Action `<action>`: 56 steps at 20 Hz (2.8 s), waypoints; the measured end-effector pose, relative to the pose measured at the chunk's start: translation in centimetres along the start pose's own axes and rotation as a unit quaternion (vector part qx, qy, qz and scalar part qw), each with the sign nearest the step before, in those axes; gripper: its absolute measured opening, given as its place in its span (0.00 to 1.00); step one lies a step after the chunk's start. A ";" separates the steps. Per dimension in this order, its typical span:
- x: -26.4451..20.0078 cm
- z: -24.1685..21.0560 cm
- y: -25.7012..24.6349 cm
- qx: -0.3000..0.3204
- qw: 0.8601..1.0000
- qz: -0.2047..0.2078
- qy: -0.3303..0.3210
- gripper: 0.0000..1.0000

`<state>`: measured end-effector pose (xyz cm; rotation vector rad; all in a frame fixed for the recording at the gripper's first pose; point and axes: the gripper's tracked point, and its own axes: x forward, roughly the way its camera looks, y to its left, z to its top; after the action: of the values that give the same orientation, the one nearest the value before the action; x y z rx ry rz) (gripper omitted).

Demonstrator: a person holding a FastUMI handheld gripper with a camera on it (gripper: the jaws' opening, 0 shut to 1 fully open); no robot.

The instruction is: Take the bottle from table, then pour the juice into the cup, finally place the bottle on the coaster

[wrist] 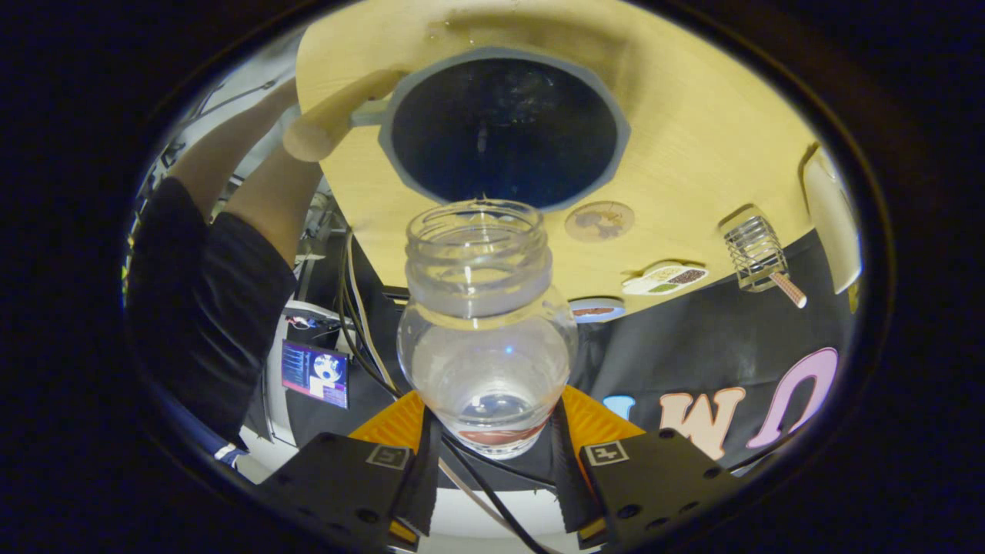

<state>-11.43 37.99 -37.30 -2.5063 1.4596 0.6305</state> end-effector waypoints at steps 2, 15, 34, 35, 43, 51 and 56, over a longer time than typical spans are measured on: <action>0.0 0.0 0.1 0.001 1.000 0.002 0.004 0.67; 0.8 0.6 1.2 0.021 0.999 0.014 -0.042 0.67; 2.9 3.3 3.8 0.212 0.854 0.112 -0.462 0.67; 2.9 3.4 4.0 0.232 0.837 0.123 -0.480 0.67; 2.4 2.4 1.9 0.365 0.687 0.165 -0.607 0.67; 2.8 1.1 -0.6 0.451 0.564 0.168 -0.671 0.67; 4.3 0.8 -3.0 0.489 0.498 0.181 -0.693 0.67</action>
<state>-7.27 36.43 -40.11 -0.3081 0.9594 1.0126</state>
